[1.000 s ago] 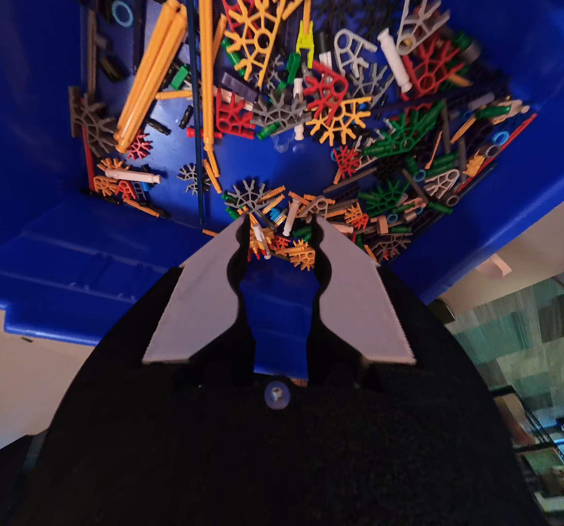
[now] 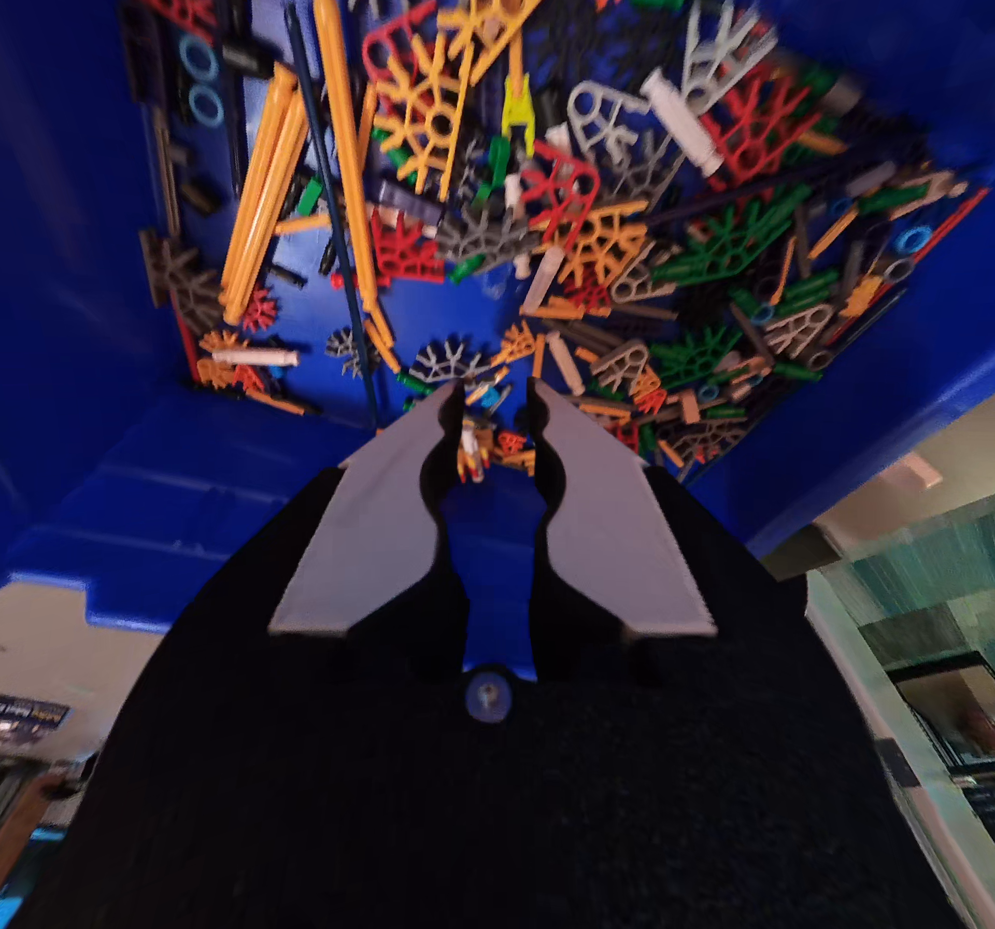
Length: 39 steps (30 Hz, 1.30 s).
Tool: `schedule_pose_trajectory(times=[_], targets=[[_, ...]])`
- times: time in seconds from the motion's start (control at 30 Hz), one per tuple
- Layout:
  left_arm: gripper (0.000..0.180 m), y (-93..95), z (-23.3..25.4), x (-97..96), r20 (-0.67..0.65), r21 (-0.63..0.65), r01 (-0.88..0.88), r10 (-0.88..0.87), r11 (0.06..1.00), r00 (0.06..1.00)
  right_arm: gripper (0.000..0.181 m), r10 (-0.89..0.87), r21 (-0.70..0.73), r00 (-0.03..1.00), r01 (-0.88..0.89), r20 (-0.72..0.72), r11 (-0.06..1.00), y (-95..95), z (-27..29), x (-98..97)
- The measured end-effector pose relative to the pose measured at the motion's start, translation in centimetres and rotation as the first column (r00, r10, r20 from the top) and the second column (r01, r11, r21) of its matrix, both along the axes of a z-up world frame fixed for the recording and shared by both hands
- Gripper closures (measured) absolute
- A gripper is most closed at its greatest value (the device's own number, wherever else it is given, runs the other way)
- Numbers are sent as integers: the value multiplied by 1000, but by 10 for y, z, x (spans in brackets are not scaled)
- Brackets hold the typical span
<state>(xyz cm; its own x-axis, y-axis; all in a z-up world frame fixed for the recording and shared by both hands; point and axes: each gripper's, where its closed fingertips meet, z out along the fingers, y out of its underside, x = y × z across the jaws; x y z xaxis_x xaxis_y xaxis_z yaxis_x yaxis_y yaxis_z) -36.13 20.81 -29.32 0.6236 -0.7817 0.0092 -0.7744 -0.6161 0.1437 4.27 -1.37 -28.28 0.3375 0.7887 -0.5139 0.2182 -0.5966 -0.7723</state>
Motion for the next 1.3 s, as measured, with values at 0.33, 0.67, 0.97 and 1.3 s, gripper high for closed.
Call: schedule_pose_trajectory(times=[0.33,0.67,0.97,1.3], targets=[[139,-18,-7,-39,-163,-74,5,-16,997,987,158,5,-3,1000,-5,2,1000,0,0,-1],[169,-17,-19,-40,-218,-139,53,-82,989,972,158,-7,3,1000,7,-5,1000,1,1,0],[170,6,0,6,63,-49,-10,13,999,998,158,-11,5,1000,11,-13,1000,1,2,0],[170,17,16,52,295,-42,-66,75,997,953,158,-10,6,1000,10,-14,1000,1,2,0]])
